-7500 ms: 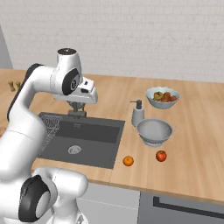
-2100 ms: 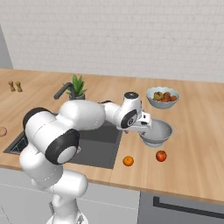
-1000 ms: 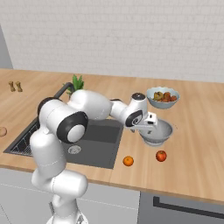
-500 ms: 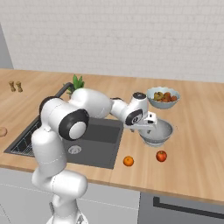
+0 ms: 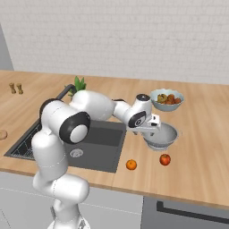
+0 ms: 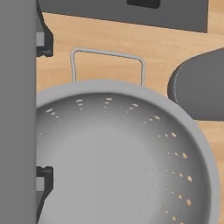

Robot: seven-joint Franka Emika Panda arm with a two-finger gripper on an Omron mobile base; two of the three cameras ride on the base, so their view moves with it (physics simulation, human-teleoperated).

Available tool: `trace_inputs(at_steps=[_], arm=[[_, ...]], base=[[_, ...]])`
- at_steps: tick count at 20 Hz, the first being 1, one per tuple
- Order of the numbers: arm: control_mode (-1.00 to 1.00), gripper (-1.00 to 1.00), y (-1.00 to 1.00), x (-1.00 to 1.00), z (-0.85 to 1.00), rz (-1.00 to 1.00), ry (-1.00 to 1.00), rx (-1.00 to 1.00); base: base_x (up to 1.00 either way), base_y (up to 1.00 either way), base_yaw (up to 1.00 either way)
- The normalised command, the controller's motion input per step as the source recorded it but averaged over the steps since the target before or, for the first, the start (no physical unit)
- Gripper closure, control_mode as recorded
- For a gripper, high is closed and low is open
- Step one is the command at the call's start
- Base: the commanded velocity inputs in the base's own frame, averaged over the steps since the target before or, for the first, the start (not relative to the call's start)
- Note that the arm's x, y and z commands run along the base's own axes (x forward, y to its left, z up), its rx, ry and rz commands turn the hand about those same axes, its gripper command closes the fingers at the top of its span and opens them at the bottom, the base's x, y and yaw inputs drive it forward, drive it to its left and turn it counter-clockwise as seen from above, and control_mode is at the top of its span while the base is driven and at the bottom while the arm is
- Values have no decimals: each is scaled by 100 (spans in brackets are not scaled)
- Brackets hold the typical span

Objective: Put the colander in the sink, put the tangerine, peach, apple in the colander, and turn on the sink faucet and pour water over the colander.

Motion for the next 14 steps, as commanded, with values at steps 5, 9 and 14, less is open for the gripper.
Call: trace_inputs(at_steps=[5,9,14], arm=[[-100,-100,9,-14,-2,-2,0,-2],[-100,-100,14,0,-11,-2,0,-4],[-100,-100,-3,21,-9,0,0,0]], base=[[0,0,0],[0,0,0],[0,0,0]])
